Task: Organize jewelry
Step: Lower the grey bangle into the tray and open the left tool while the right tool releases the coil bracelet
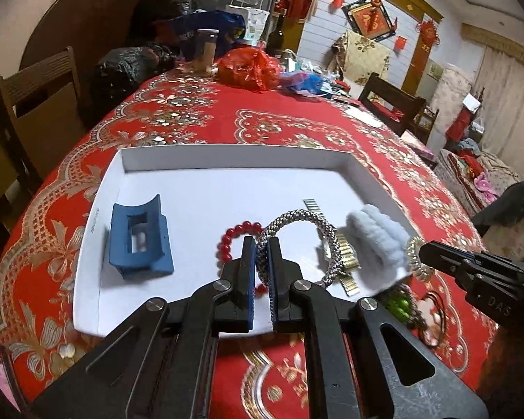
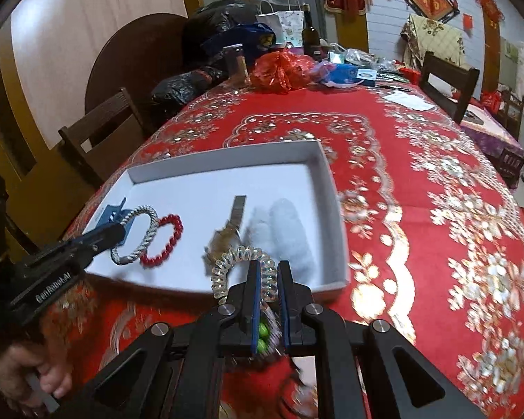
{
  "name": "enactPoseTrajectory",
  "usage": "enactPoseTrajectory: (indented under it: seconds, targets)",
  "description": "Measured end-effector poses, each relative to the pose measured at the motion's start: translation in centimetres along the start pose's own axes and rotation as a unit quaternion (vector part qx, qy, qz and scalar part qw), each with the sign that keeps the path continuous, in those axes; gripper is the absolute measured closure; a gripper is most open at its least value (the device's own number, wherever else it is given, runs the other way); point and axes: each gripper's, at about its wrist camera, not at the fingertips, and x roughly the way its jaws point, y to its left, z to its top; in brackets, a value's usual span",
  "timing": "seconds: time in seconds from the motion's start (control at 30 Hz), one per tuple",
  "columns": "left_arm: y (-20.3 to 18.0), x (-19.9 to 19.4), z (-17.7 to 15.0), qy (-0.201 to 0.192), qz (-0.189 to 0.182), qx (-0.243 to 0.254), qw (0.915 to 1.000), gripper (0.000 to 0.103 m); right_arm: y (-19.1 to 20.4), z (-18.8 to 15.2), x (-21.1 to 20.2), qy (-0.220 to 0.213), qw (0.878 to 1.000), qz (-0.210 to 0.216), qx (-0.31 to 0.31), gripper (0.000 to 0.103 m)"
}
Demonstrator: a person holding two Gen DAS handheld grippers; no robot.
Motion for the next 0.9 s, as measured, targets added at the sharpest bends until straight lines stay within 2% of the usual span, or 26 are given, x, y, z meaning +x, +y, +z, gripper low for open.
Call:
enactPoseTrajectory:
  seconds: [0.43, 0.67, 0.9]
  targets:
    - [1.3, 2.5, -0.5, 0.025, 0.021, -0.019, 0.9993, 0.098, 3.3, 1.7, 5.2, 0.028, 0.999, 0.009, -0.021, 0.095]
    - [1.4, 3.3, -1.1, 0.036, 0.035, -0.023, 0.9985, 0.098, 3.2, 0.8, 6.7, 0.047, 0.999, 0.002, -0.013, 0.095]
    - [1.4, 3.7, -1.2, 0.043, 0.043, -0.024, 0.9978, 0.098, 2.9, 0.4, 6.7, 0.042, 0.999, 0.009, -0.004, 0.094]
